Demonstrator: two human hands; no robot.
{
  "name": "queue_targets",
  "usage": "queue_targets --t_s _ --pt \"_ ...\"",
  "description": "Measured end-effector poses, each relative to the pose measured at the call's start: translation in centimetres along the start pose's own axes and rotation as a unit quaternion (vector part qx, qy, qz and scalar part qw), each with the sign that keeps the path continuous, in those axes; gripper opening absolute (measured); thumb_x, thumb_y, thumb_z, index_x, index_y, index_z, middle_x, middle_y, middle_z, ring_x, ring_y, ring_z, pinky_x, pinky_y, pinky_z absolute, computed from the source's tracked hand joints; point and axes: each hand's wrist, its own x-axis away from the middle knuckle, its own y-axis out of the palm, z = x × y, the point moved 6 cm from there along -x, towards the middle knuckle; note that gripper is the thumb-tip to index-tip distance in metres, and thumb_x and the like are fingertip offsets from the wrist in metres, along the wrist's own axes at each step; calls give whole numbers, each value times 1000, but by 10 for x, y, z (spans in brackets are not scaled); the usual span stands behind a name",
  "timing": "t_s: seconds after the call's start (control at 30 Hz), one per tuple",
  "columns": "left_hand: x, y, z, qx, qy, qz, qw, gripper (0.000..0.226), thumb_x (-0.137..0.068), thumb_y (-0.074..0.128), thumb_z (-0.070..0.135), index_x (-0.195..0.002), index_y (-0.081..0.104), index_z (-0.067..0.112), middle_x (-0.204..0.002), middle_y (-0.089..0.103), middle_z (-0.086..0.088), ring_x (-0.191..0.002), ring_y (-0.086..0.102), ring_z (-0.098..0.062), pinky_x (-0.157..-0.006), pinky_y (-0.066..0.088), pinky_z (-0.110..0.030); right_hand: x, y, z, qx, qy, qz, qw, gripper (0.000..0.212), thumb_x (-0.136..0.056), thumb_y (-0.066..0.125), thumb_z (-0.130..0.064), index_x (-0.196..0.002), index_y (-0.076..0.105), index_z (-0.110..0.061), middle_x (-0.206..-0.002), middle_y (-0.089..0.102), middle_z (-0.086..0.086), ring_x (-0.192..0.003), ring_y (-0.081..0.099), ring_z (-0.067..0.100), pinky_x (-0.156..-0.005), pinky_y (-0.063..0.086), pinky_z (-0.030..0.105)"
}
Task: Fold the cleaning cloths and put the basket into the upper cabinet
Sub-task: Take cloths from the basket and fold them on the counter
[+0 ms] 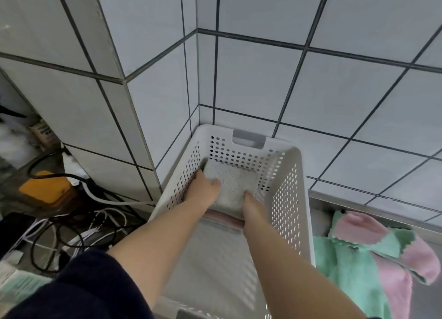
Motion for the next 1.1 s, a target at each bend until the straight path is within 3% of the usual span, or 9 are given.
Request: queue_targets --t_s 0.07,0.17,0.23,0.33,0.43,0.5,0.6,0.9,1.1 --pt "10 -5 16 -130 155 75 976 61 -94 45 27 -147 20 13 -149 32 -8 -136 34 -24 -111 31 -36 -1 3 -1 13 -11 1 1000 53 -97 37 -43 -134 46 -6 -127 53 12 -113 50 30 -95 40 37" --pt "26 8 40 -288 344 81 890 55 -96 38 22 -147 22 11 -156 19 -7 -145 11 -23 -119 9 -40 -3 5 -5 67 -85 31 994 53 -97 37 -40 -140 39 -9 -140 47 11 -124 47 31 -99 39 37" --pt "23 18 39 -331 341 47 879 55 -97 34 25 -148 21 10 -158 15 -5 -146 5 -21 -119 1 -44 4 -2 -16 180 -197 84 960 56 -97 37 -35 -147 22 -16 -152 30 8 -137 32 27 -111 29 43" --pt "14 26 30 -373 326 13 869 56 -100 26 31 -150 13 10 -159 7 -5 -146 -2 -20 -118 -3 -44 16 8 -32 370 -356 92 853 53 -99 29 -27 -150 13 -23 -159 6 -2 -146 3 17 -118 3 48" --pt "5 28 11 -380 298 -4 876 65 -94 7 43 -150 6 12 -159 1 -6 -146 -8 -20 -119 -3 -41 7 21 -24 465 -363 58 805 50 -101 22 -31 -149 12 -28 -159 -4 -4 -146 -9 14 -116 -5 53" --pt "1 29 3 -382 290 3 877 84 -77 -12 50 -150 2 12 -159 -3 -8 -146 -10 -21 -119 -5 -38 0 24 -17 484 -342 49 804 51 -101 19 -35 -150 6 -30 -159 -10 -5 -145 -11 15 -115 -6 55" --pt "-2 31 -4 -369 272 0 889 89 -71 -14 52 -150 -1 12 -159 -6 -8 -146 -12 -20 -117 -9 -35 -6 23 -12 483 -312 44 817 54 -100 19 -38 -150 2 -30 -158 -12 -7 -145 -11 17 -114 -8 55" --pt "7 16 17 -286 270 3 920 61 -97 35 31 -150 12 11 -158 10 -6 -146 5 -20 -119 5 -34 -2 16 -28 432 -313 45 845 53 -98 32 -36 -148 19 -25 -159 6 -4 -146 3 20 -116 2 55" --pt "51 -17 60 -135 307 46 941 46 -94 49 21 -138 41 18 -142 45 -1 -130 41 -18 -106 32 -30 47 -15 -67 287 -378 41 879 37 -95 47 -22 -132 50 -15 -146 37 7 -130 41 23 -103 34 31"
